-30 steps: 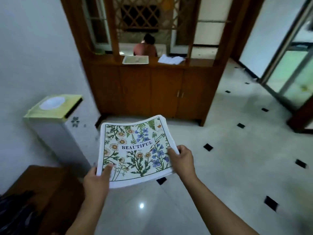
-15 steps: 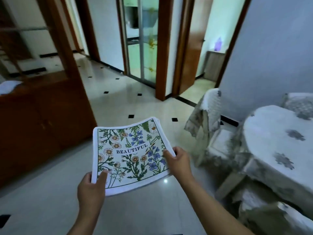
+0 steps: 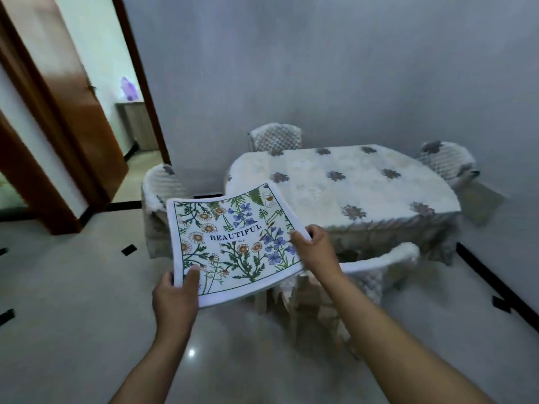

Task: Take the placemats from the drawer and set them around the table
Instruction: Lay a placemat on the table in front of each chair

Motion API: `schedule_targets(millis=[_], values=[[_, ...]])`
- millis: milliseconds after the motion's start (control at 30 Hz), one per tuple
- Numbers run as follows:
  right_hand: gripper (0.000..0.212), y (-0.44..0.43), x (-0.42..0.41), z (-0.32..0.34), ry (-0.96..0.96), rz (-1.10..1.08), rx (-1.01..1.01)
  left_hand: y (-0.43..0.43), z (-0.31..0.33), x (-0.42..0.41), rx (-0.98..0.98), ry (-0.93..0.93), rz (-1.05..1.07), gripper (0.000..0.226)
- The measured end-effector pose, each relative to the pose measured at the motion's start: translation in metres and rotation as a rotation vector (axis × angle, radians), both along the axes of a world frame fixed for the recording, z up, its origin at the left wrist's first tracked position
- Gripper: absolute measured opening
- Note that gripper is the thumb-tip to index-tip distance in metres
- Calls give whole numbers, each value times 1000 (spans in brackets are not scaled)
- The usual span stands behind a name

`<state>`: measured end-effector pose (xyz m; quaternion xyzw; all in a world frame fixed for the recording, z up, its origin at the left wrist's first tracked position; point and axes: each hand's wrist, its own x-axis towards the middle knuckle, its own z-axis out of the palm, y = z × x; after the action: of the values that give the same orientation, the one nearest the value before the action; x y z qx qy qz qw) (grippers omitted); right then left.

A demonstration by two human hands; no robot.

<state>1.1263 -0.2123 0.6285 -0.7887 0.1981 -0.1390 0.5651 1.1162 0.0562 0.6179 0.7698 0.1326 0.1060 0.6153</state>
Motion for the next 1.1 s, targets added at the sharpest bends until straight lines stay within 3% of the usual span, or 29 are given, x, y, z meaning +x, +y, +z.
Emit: schedule_targets(millis=[133,233,433,533,733,1100], values=[[48,-111,-13,1,-28,-126,8,-110,8,16,21,-71,-127,14],[32,-201,-26,9,-37,-165,6,-204,5,24,7,-89,-193,18],[30,-372,-51,20,-34,-239,-98,-380,7,21,-53,-79,-308,15],[20,-434,-55,33,-31,-272,-128,-445,12,25,-86,-41,-364,16],[24,-530,-42,23,-6,-376,-152,-544,12,58,-45,-27,-411,16],[23,-692,65,2,105,-454,-220,-713,-19,183,-41,-53,-513,21]])
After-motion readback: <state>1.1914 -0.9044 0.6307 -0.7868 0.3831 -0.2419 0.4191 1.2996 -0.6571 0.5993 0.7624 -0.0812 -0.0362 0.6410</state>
